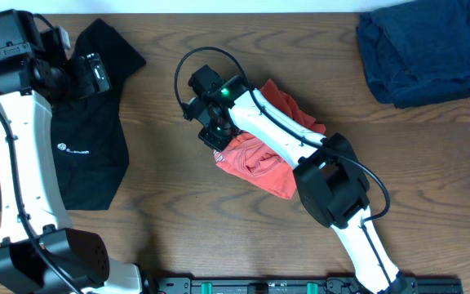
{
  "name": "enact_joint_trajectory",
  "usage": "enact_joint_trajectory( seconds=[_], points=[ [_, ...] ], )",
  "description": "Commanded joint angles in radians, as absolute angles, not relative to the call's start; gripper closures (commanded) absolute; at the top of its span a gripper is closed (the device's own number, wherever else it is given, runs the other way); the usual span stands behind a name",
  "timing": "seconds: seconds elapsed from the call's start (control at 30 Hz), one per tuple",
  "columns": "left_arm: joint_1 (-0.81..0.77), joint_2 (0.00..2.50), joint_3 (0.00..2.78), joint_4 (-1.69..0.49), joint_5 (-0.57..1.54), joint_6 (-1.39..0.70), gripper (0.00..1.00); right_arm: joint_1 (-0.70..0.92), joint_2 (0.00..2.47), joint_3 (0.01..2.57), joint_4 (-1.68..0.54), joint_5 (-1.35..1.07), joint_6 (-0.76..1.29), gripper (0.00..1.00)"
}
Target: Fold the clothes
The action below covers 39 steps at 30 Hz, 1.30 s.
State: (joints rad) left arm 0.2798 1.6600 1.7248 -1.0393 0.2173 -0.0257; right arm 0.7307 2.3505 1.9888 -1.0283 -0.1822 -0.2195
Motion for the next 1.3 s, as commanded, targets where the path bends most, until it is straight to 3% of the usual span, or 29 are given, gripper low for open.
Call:
enact_joint_trajectory(
  seconds=[0.0,0.4,0.9,1.27],
  points=[
    [0.283,1.663,1.719,-1.038,0.207,-0.020,0.02,0.748,2.351,1.993,-1.031,-0.191,-0.224,0.99],
    [0.285,1.663,1.719,-1.039,0.189,-0.020,0.02,0.702,2.180,2.074,-1.229,-0.106,-0.081,0.99],
    [0.285,1.663,1.719,-1.034,0.189,-0.020,0.02,0.469,2.080,2.071,-1.678,-0.104,0.022,0.99],
    [0.285,1.663,1.719,-1.034,0.189,0.003,0.02,0.417,2.080,1.771,-1.628,-0.101,0.060,0.99]
  ],
)
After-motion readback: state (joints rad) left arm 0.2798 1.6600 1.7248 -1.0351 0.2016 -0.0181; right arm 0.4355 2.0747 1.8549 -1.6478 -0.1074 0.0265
